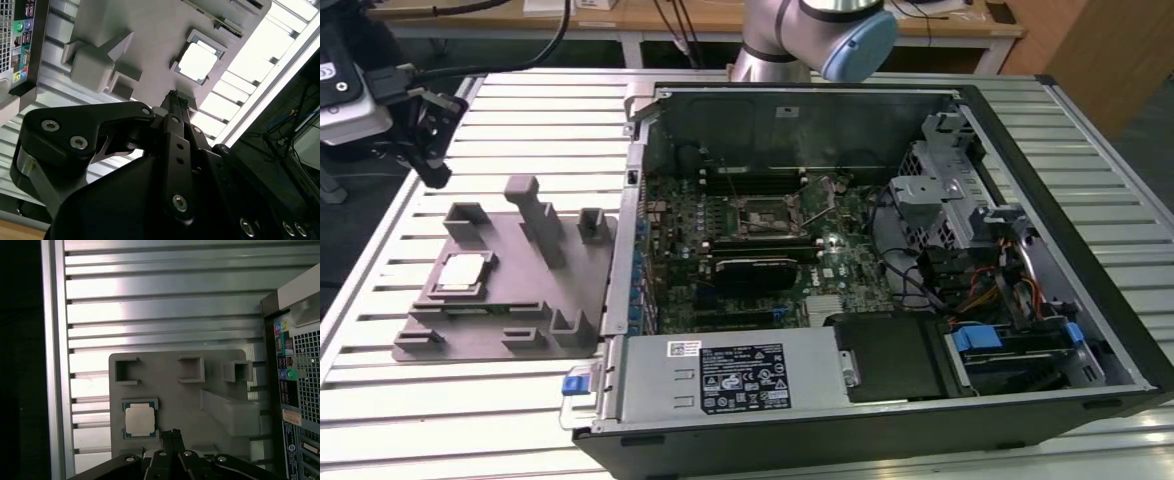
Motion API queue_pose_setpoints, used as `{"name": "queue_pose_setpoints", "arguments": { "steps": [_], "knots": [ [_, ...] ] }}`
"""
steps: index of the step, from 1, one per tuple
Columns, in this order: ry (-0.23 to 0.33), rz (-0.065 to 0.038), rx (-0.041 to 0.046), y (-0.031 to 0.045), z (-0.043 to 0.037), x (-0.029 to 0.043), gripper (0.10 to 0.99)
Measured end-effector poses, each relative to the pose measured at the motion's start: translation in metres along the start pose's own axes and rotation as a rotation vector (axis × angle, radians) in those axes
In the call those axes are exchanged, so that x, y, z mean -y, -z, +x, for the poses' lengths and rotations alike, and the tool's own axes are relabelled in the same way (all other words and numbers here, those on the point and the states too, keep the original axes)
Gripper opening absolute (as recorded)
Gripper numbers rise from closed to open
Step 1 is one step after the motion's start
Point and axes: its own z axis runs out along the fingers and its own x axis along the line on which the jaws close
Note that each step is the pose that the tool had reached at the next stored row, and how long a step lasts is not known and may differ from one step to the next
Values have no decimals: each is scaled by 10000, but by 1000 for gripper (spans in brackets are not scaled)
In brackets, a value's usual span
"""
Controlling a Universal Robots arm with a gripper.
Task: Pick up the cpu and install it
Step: 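Reach for the cpu, then pick up the cpu and move it towards the insertion slot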
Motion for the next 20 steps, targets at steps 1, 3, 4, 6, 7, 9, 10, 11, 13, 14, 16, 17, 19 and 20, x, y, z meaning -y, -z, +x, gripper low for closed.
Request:
{"name": "queue_pose_setpoints", "arguments": {
  "steps": [1,3,4,6,7,9,10,11,13,14,16,17,19,20],
  "knots": [
    [-1,0,-1,-19,7,7,106],
    [1,1,-5,-53,18,21,106],
    [0,0,-6,-70,24,27,106],
    [0,1,-11,-102,35,38,106],
    [0,1,-13,-120,40,44,106],
    [0,1,-18,-152,50,54,106],
    [0,1,-21,-167,55,58,106],
    [0,2,-22,-174,57,60,106],
    [0,2,-22,-178,57,60,106],
    [0,2,-21,-180,57,61,106],
    [0,2,-21,-182,58,61,106],
    [1,1,-21,-184,59,61,106],
    [0,1,-20,-191,65,62,106],
    [0,1,-21,-194,69,62,106]
  ]
}}
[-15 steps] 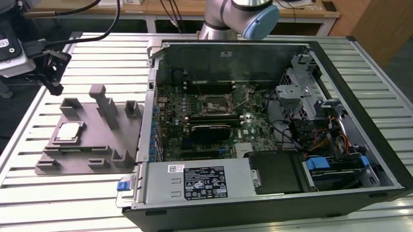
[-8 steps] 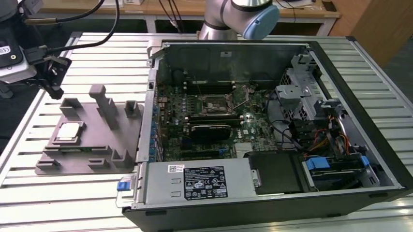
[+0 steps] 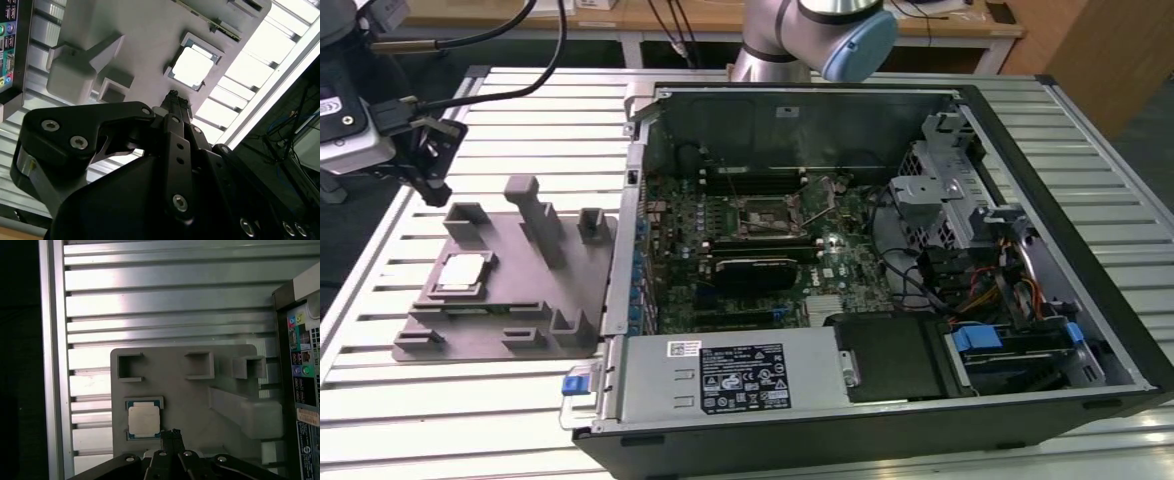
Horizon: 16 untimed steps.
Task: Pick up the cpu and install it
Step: 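Pick up the cpu and move it towards the insertion slot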
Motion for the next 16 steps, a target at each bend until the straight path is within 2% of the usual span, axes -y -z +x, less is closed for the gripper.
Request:
{"name": "queue_pose_setpoints", "arguments": {
  "steps": [16],
  "knots": [
    [0,0,0,-55,85,9,106]
  ]
}}
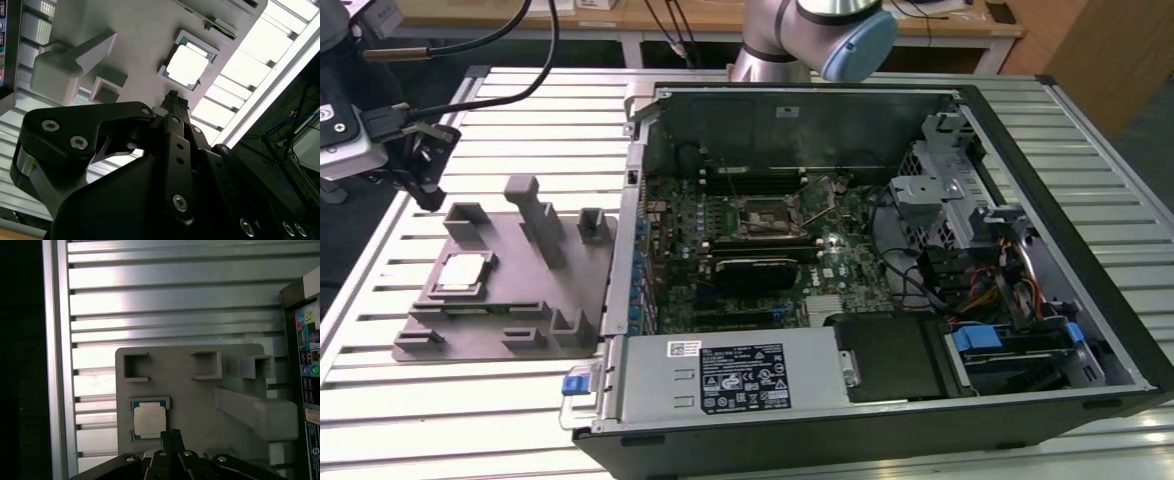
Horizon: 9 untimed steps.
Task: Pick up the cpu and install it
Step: 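Pick up the cpu and move it towards the insertion slot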
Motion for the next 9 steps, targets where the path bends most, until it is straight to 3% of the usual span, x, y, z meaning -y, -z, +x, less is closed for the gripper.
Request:
{"name": "queue_pose_setpoints", "arguments": {
  "steps": [9],
  "knots": [
    [0,0,-1,-35,34,4,106]
  ]
}}
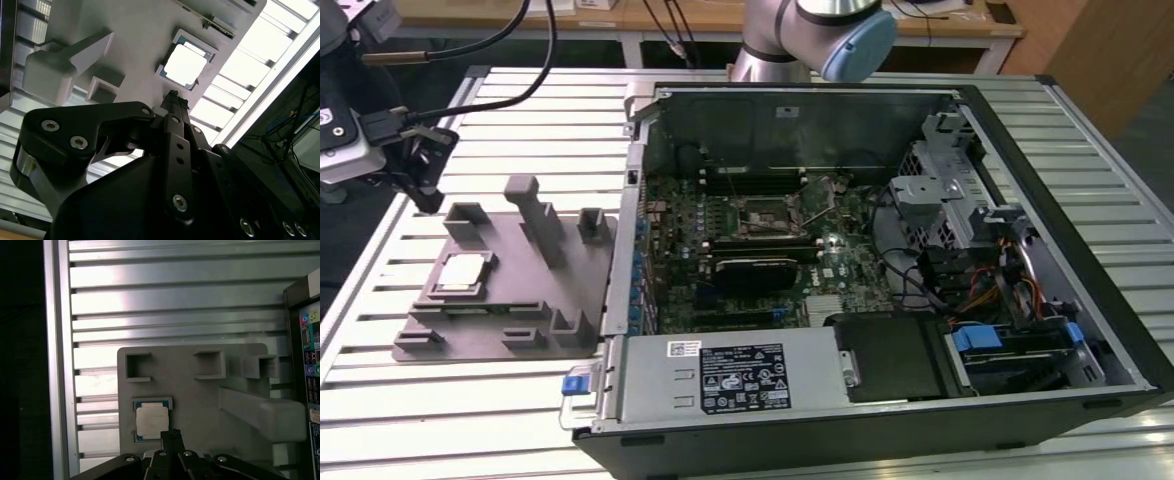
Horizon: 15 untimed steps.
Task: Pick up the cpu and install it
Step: 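Pick up the cpu and move it towards the insertion slot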
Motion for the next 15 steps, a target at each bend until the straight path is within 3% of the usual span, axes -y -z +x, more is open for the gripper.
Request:
{"name": "queue_pose_setpoints", "arguments": {
  "steps": [15],
  "knots": [
    [0,0,0,-59,57,7,106]
  ]
}}
